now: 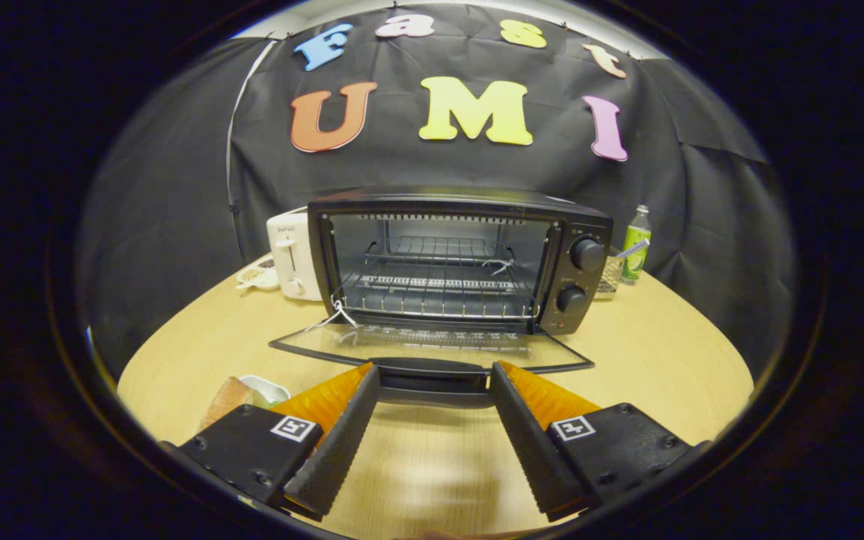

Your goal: Open the toaster oven, put the food inside, and close the toaster oven door.

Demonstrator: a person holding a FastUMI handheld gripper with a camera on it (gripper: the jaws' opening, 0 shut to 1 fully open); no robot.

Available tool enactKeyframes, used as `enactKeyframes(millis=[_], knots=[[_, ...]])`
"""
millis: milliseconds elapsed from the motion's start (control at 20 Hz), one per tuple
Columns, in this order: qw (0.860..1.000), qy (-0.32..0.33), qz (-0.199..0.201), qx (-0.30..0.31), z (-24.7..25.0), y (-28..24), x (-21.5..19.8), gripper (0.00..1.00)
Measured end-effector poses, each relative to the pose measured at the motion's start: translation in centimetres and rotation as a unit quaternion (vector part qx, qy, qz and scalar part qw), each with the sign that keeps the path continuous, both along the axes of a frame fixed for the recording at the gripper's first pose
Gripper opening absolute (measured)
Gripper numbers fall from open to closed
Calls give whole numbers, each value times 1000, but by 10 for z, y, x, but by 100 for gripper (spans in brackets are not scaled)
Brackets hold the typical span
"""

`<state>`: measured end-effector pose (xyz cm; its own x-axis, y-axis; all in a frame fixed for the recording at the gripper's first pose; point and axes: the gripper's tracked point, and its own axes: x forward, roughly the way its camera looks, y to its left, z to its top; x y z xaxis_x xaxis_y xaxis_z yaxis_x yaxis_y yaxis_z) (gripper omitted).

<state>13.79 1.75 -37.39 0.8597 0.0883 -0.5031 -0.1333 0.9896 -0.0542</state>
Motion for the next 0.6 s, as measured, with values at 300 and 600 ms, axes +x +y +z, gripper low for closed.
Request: enactKeyframes(millis=[300,600], knots=[[997,56,-15,50,-41,-4,-7,99],[997,51,-13,51,-19,-16,-19,98]])
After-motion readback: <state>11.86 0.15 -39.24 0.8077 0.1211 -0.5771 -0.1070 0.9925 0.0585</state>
